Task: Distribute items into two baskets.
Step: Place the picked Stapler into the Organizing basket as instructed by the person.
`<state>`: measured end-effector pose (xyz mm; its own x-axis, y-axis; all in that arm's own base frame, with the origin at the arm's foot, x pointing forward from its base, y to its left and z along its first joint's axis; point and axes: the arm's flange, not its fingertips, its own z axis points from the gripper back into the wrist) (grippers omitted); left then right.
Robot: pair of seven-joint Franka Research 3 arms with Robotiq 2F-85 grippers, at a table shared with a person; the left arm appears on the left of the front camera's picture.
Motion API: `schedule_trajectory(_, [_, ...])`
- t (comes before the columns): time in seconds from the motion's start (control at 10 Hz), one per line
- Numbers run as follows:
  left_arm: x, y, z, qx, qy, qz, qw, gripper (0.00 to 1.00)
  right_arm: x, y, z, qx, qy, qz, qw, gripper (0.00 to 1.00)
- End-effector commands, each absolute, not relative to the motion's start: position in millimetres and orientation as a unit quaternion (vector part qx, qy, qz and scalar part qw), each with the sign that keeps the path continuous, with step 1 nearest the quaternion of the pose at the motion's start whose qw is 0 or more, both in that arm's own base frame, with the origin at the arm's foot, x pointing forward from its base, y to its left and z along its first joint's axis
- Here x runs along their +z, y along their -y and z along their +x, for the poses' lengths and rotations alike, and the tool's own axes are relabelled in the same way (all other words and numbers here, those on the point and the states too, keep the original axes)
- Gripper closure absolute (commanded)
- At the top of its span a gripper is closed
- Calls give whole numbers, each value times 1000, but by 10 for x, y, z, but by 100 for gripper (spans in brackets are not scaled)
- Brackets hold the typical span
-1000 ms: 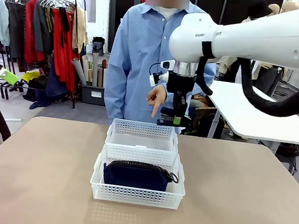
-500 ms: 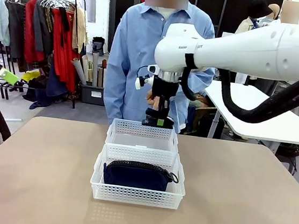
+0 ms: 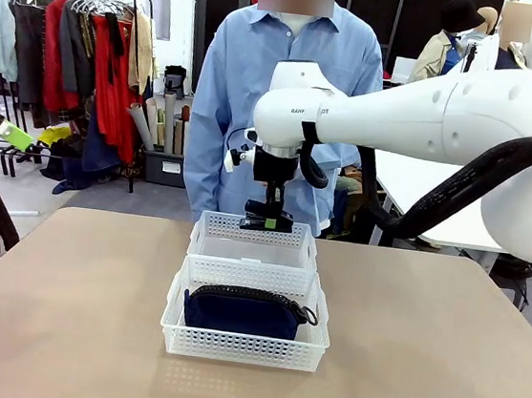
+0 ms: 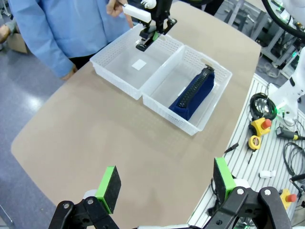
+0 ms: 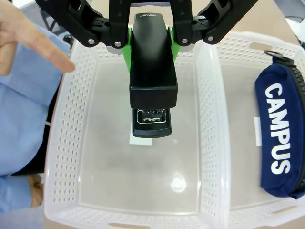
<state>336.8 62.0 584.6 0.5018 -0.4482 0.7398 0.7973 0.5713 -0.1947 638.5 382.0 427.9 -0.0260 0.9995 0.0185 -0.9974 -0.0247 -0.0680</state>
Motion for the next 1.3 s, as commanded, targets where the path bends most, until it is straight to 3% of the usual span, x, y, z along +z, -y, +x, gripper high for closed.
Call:
schedule_trajectory(0.0, [5844, -617, 3370, -379, 331, -271, 820, 0, 4329, -3886, 6532, 737, 46, -39, 673, 100])
schedule_trajectory(0.8, [5844, -617, 3370, -379, 331, -271, 820, 0, 3640, -3790, 6822, 749, -49, -14, 660, 100])
schedule_trajectory(1.2, [5844, -617, 3370, -379, 331, -271, 820, 0, 3577, -3788, 6844, 748, -61, 8, 661, 100])
